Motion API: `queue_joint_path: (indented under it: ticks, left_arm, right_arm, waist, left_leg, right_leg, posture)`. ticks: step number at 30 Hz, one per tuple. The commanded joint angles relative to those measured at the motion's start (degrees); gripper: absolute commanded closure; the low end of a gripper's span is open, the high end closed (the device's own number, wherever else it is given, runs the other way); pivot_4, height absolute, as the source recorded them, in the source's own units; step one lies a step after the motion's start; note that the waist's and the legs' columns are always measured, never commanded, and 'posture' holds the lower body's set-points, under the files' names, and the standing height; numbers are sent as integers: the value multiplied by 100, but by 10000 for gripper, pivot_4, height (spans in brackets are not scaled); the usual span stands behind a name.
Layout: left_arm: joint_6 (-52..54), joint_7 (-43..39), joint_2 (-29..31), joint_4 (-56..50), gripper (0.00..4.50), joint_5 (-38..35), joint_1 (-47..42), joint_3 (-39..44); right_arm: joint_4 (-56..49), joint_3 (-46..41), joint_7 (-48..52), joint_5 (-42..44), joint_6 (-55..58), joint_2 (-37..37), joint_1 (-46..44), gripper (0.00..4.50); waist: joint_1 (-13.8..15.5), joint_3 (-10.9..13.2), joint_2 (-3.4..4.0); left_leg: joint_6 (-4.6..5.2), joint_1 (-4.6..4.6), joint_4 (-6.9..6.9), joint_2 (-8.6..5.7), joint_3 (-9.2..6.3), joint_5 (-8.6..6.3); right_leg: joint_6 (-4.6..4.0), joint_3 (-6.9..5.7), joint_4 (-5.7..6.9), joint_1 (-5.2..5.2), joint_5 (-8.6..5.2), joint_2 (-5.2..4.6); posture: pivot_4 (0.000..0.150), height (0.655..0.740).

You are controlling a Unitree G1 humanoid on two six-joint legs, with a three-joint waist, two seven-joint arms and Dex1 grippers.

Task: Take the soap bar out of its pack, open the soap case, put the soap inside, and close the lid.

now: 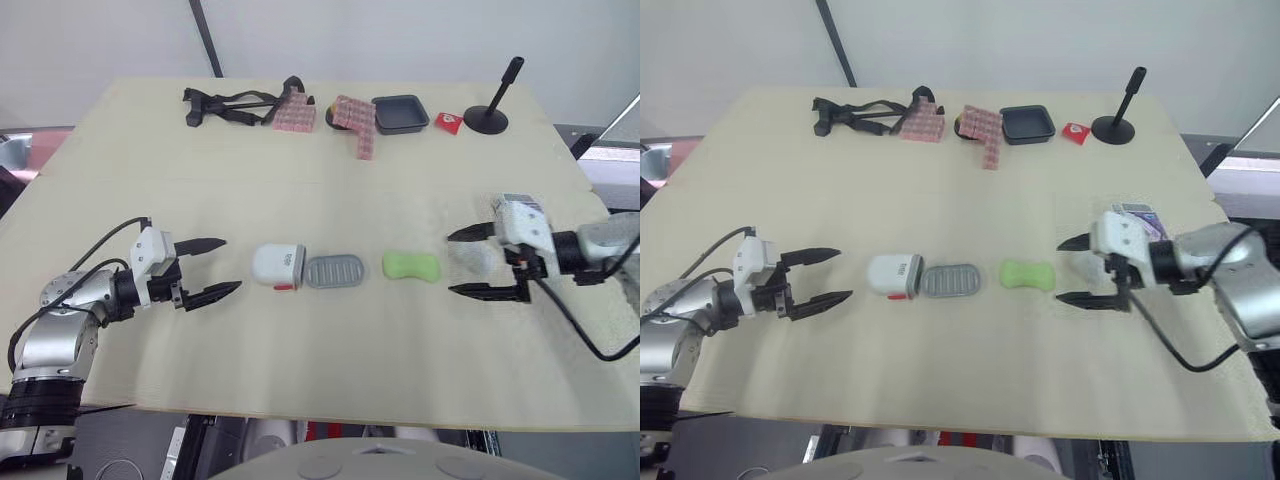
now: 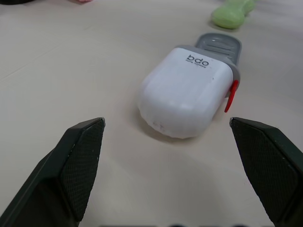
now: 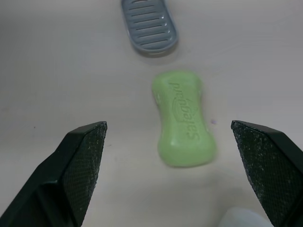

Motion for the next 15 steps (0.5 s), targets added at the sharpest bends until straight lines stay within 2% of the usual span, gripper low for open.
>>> queue_joint_path:
  ticks: [1, 9, 15]
  left_arm:
    - [-83, 36, 0, -326, 81, -163, 78, 99]
    - [-237, 152, -265, -806, 81, -226, 543, -2]
    - [-346, -1, -221, -917, 81, -221, 805, -48]
  right_arm:
    - [-160, 394, -103, -296, 295, 85, -366, 0]
    - [-86, 1368, -474, -889, 1198, 681, -1257, 0]
    - [98, 1778, -640, -1303, 1408, 882, -1476, 0]
  waist:
    - [-15, 0, 0]
    - [-75, 1, -1]
    - [-27, 1, -1]
  left_leg:
    - [0, 0, 0, 0, 0, 0]
    - [-15, 5, -11, 3, 1, 8]
    - [-22, 11, -19, 3, 2, 12]
  right_leg:
    - [0, 1, 1, 0, 0, 0]
    - [0, 3, 19, 0, 0, 8]
    - [0, 4, 19, 0, 0, 7]
  posture:
    - [1500, 7400]
    - [1500, 7400]
    - [1500, 7400]
